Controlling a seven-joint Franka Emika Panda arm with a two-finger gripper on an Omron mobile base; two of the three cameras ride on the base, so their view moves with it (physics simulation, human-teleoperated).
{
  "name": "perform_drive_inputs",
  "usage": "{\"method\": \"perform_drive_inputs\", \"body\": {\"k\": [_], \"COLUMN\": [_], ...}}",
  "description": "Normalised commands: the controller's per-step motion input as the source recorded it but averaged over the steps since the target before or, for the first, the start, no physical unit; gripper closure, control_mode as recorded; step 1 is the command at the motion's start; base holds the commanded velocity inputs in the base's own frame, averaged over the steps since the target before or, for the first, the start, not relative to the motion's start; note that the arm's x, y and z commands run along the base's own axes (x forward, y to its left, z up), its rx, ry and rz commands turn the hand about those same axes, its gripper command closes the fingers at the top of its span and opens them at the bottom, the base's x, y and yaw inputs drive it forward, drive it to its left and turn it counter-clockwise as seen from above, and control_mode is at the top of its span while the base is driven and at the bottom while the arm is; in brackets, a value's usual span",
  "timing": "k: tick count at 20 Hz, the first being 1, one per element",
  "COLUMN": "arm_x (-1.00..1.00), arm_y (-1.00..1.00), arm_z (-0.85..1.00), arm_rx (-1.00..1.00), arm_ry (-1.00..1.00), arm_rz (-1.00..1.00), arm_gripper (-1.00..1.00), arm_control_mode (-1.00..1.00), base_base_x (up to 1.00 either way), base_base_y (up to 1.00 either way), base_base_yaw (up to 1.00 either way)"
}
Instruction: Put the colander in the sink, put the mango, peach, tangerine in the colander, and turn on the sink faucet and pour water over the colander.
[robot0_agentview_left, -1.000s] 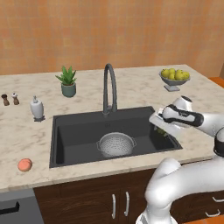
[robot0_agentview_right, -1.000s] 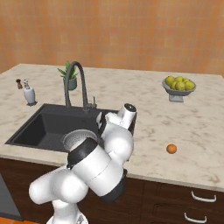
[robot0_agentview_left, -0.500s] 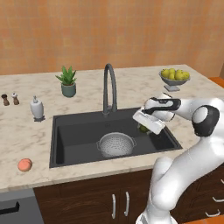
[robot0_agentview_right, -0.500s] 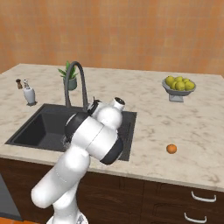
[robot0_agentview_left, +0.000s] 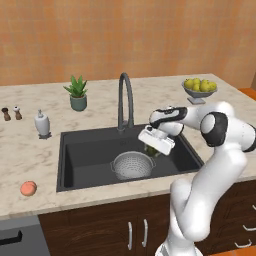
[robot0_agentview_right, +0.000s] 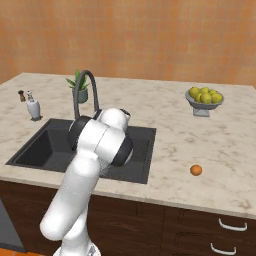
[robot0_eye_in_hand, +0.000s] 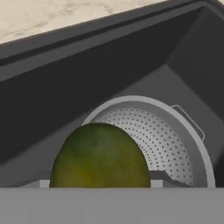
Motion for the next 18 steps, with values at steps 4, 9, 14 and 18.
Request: {"method": "perform_drive_inputs", "body": {"k": [4,9,14,18], "arm_x": [0.0,0.0,0.0,-0.02], "arm_y": [0.41,0.21,0.08,0.07], "arm_z": [-0.22,-0.26,-0.23,-0.18], "arm_rx": [0.06,0.09,0.02,0.0], "arm_ry": [0.17,0.17,0.11,0.03], "arm_rz": [-0.01,-0.04,-0.09,-0.13], "arm_gripper": [1.0,1.0,1.0,1.0], "arm_control_mode": [-1.0,-1.0,-1.0,-1.0], "base_base_x": [0.0,0.0,0.0,0.0], "base_base_y": [0.0,0.0,0.0,0.0], "base_base_yaw": [0.0,0.0,0.0,0.0]}}
